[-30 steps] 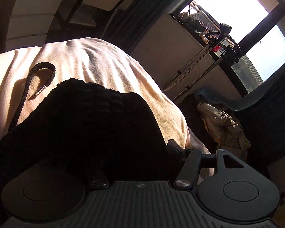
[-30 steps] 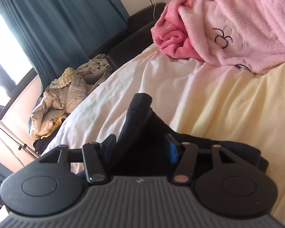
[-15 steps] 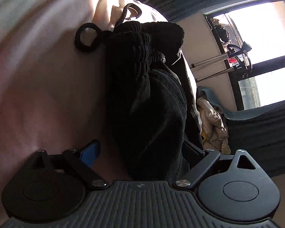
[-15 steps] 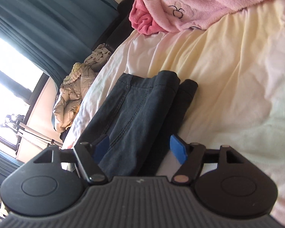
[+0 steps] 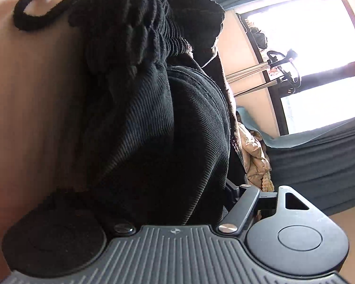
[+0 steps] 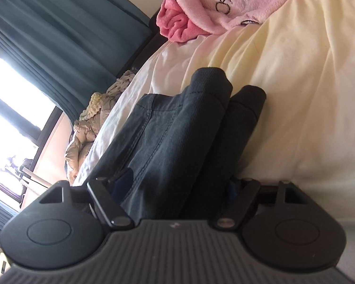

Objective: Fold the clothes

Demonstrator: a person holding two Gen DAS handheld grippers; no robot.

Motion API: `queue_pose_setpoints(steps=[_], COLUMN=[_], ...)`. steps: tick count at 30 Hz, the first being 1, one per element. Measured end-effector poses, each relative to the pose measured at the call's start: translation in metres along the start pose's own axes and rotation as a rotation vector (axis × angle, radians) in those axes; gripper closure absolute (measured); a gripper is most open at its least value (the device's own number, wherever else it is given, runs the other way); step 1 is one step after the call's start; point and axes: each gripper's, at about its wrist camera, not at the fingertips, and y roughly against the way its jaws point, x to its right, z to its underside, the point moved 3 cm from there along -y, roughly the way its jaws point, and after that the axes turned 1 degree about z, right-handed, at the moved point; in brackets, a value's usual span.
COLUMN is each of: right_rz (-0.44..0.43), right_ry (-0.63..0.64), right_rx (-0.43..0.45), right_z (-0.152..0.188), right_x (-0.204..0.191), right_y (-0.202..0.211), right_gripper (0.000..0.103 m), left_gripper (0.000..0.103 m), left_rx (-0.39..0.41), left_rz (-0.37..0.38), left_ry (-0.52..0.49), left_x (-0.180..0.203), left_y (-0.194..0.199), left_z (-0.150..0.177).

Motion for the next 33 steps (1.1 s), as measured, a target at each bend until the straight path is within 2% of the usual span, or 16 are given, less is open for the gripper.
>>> queue_pose_setpoints(steps=[1, 2, 3, 5, 6, 8, 11, 14, 18, 21, 24, 25, 28, 29, 32, 33], right_rz=[0.028, 0.056, 0.075, 0.105, 0.119, 0.139, 0.113, 0.089, 0.058, 0.069, 0.054, 0.058, 0.065, 0.049, 0.105, 0.110], right_ry=[0.037, 0.073, 0.094, 0.120, 0.117, 0.099, 0.045, 0.066, -0.010, -0.046, -0.059, -0.068, -0.333, -0.380, -0.288, -0.258], right_rx=[0.025, 0.050, 0.067, 0.106, 0.118, 0.142, 0.188, 0.202, 0.199, 0.163, 0.122, 0.092, -0.036, -0.065, -0.080, -0.069], right_z=[-0.001, -0.002, -0.001, 0.003, 0.003, 0.000, -0.012, -0.022, -0.023, -0.011, 0.016, 0.022, 0.042, 0.045, 0.041, 0.038], right_x=[-0.004, -0.008, -0.011, -0.017, -0.019, -0.024, -0.036, -0.054, -0.046, -0.020, 0.018, 0.030, 0.076, 0.084, 0.083, 0.081], right_y=[-0.004, -0.008, -0.010, -0.008, -0.004, 0.007, 0.036, 0.071, 0.120, 0.148, 0.182, 0.187, 0.190, 0.189, 0.202, 0.209], right_gripper=[0.049, 0.060, 0.063, 0.078, 0.080, 0.089, 0.092, 0.092, 0.093, 0.092, 0.092, 0.092, 0.090, 0.086, 0.068, 0.068], left_gripper=[0.058, 0.063, 0.068, 0.077, 0.081, 0.086, 0.089, 0.089, 0.089, 0.089, 0.088, 0.088, 0.085, 0.082, 0.051, 0.032], left_rx=[0.011, 0.024, 0.037, 0.057, 0.062, 0.058, 0.066, 0.021, -0.038, -0.083, -0.128, -0.143, -0.160, -0.148, -0.118, -0.108], left_rz=[0.002, 0.006, 0.004, 0.008, 0.017, 0.066, 0.113, 0.104, 0.092, 0.083, 0.075, 0.072, 0.016, -0.019, -0.092, -0.115], left_ry=[-0.020, -0.042, -0.055, -0.064, -0.059, -0.019, -0.065, -0.089, -0.120, -0.144, -0.167, -0.175, -0.220, -0.234, -0.265, -0.273], left_x=[0.001, 0.003, 0.004, 0.007, 0.008, 0.008, 0.018, 0.015, 0.011, 0.008, 0.005, 0.004, -0.005, -0.008, -0.013, -0.015], left_y=[-0.001, -0.001, -0.002, 0.002, 0.004, 0.015, 0.037, 0.056, 0.080, 0.099, 0.118, 0.124, 0.124, 0.125, 0.137, 0.148], left_z=[-0.001, -0.001, -0.001, 0.001, 0.001, -0.003, -0.010, -0.017, -0.026, -0.033, -0.040, -0.042, -0.039, -0.036, -0.032, -0.031])
